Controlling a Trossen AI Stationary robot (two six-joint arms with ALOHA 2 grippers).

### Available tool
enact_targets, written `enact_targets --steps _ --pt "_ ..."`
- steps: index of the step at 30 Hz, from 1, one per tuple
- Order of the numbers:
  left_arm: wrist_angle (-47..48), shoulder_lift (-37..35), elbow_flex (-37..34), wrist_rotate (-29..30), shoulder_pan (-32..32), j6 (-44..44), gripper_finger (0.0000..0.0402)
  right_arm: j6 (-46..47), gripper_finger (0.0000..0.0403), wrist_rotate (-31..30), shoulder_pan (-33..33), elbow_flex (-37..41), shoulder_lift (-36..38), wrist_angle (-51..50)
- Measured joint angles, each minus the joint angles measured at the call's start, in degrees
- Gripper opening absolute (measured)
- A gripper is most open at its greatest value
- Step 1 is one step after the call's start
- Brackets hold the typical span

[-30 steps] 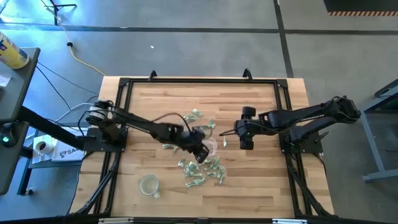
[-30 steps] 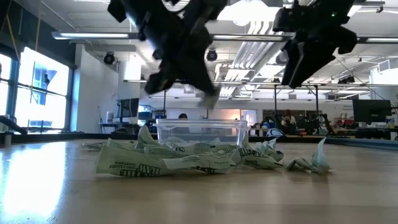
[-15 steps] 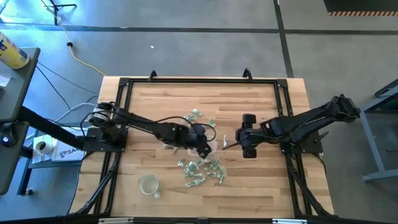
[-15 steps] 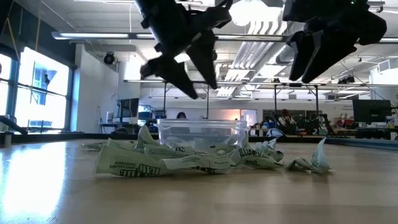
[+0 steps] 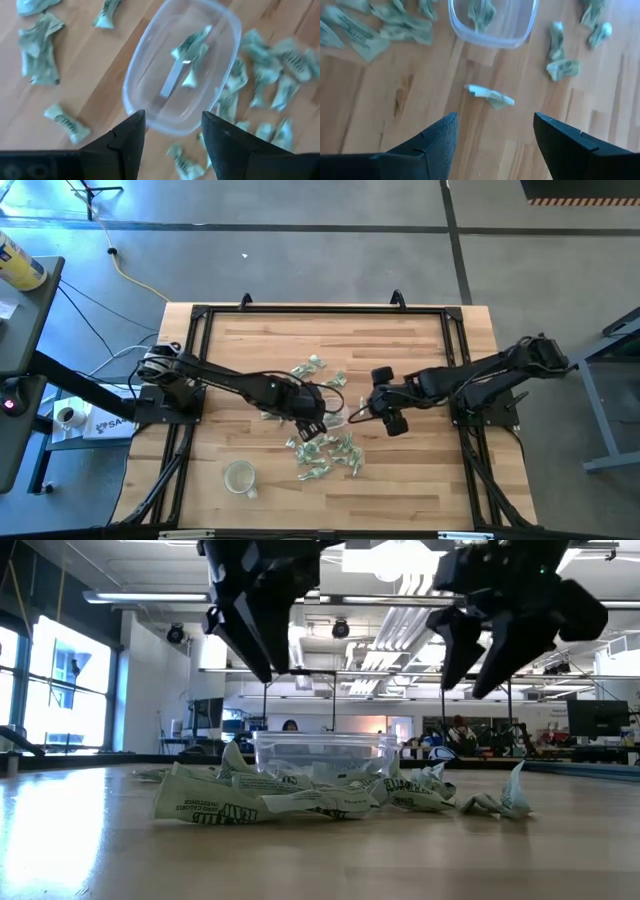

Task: Pick and place Stevia / Truvia into bins
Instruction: Put the stevia packet into the transparent container

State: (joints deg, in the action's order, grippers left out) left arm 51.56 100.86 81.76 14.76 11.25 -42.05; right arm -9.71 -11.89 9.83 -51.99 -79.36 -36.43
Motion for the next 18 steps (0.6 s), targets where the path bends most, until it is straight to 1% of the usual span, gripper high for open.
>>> enact_targets --steps 2,5,8,12,15,18 --pt "1.53 -1.28 -0.02 0.8 -0.5 1.27 0.0226 -0.11 0.025 -0.19 -0.5 0.0 -1.22 -0.24" --pt "2.88 -3.8 -0.63 0.99 -1.29 4.58 0.0228 -4.78 0.025 -0.32 -1.14 0.0 -2.69 0.86" --pt "0.78 -8.68 -4.81 -0.79 -2.61 6.63 0.0229 -11.16 0.0249 -0.17 -2.71 0.0 -4.45 3.41" --pt "-5.11 -18.59 -14.31 -2.7 -5.57 7.24 0.0229 -12.96 0.0249 1.15 -6.08 0.0 -5.72 3.13" --pt "-13.0 -27.26 -21.96 -6.27 -7.06 7.12 0.0229 -13.17 0.0249 2.93 -8.02 0.0 -5.69 3.27" --pt "-20.91 -35.25 -29.52 -8.4 -8.07 6.77 0.0229 -16.52 0.0249 4.81 -10.0 0.0 -5.92 4.07"
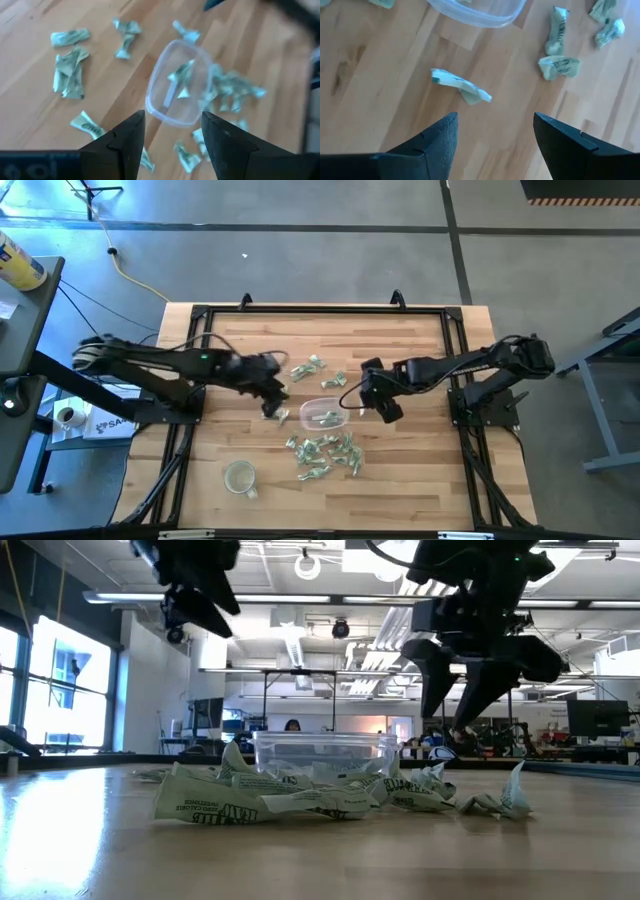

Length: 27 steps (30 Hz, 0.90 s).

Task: Pick and place Stevia / Truvia into bins
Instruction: Put the stevia packet into the transparent container

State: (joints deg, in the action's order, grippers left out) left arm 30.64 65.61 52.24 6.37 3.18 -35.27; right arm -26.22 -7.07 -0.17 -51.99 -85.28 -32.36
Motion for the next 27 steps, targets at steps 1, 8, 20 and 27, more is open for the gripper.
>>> enact_targets --steps 1,8,20,27 --pt "-1.83 -2.32 -2.17 -0.06 -0.54 -0.67 0.0229 -1.18 0.0249 0.75 -0.69 0.0 -0.19 0.56" --pt "-4.01 -13.02 -11.5 -0.02 -3.34 -9.02 0.0229 -7.12 0.0249 9.54 -2.85 0.04 -4.41 1.23" --pt "-6.19 -14.74 -13.1 1.07 -3.17 -11.92 0.023 -11.02 0.0249 9.98 -2.52 0.02 -10.81 4.78" --pt "-7.32 -14.71 -13.1 1.41 -3.17 -12.82 0.023 -10.27 0.0249 16.85 -1.88 0.02 -10.81 6.57"
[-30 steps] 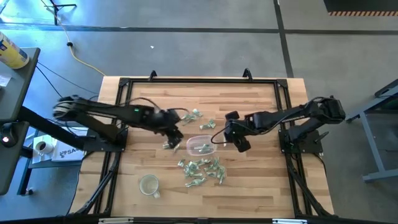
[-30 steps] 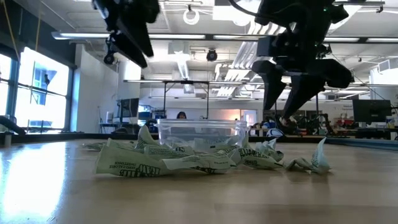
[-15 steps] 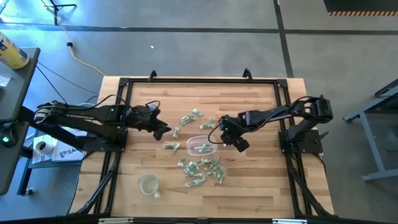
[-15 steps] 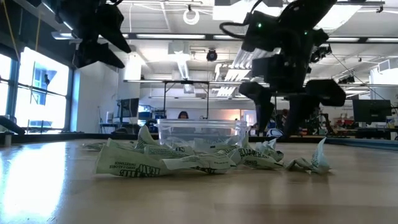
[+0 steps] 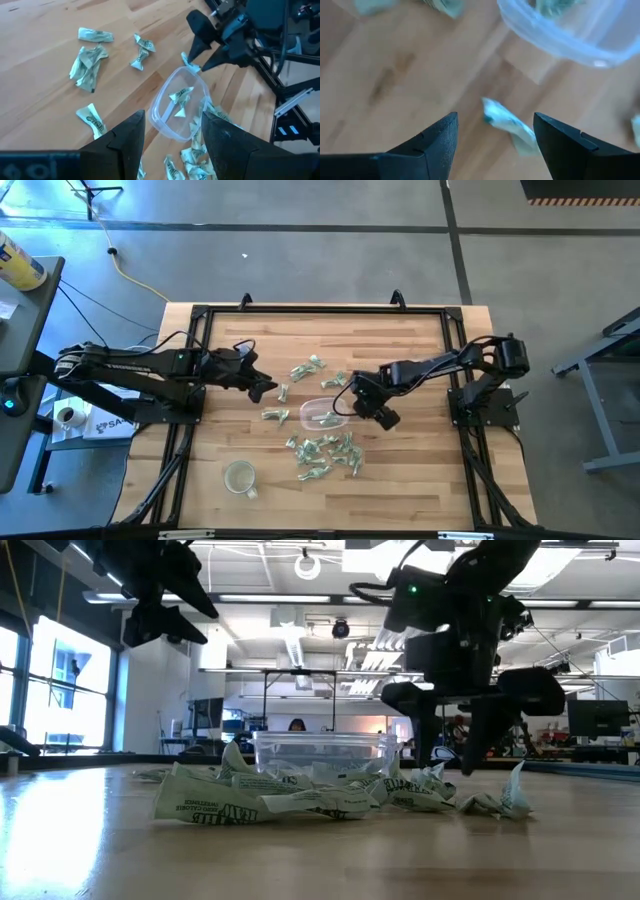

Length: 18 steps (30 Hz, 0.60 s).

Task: Pick and place Stevia / Truvia into bins
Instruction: Put the stevia packet into the transparent container

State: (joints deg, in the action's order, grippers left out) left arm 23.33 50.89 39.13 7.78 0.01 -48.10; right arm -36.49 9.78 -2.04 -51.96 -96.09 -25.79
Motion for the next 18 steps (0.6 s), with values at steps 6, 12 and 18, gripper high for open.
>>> enact_targets --steps 6,12,18 --pt "0.42 0.02 0.0 0.35 0.0 0.18 0.023 0.13 0.0249 1.29 0.0 0.0 -1.52 0.12" --pt "0.81 0.04 0.0 0.69 0.0 0.24 0.023 0.11 0.0249 -1.12 -0.5 -0.09 -3.82 2.26" --pt "0.81 0.04 0.0 0.69 0.0 0.78 0.023 3.68 0.0244 -2.61 -2.31 -0.17 -3.91 0.16"
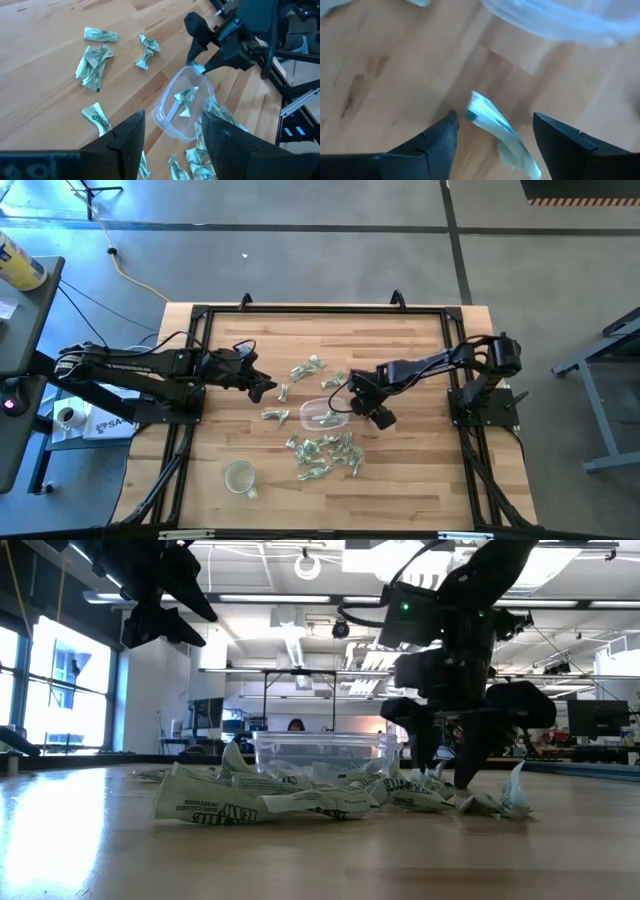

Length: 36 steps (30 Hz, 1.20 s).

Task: Pick and place Stevia / Truvia into bins
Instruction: Put the stevia packet into the transparent container

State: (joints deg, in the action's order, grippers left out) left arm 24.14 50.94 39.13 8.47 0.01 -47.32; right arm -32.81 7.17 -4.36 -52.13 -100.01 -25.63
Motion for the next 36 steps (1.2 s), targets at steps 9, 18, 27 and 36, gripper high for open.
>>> enact_targets --steps 9,18,27,36 --pt "0.0 0.0 0.02 -0.41 0.0 0.77 0.023 6.35 0.0144 -0.67 -3.17 0.03 0.0 -0.65" --pt "6.52 -3.96 0.08 -2.69 -5.5 -2.2 0.023 34.41 0.0014 5.56 -4.44 -3.8 0.51 -7.61" --pt "12.52 -9.53 0.09 -18.73 -22.25 14.54 0.023 47.36 0.0003 5.81 -0.22 -19.77 2.62 -9.29" --pt "16.66 -4.61 0.09 -28.99 -28.67 27.19 0.023 49.84 0.0006 10.3 3.3 -36.4 -12.94 -12.56"
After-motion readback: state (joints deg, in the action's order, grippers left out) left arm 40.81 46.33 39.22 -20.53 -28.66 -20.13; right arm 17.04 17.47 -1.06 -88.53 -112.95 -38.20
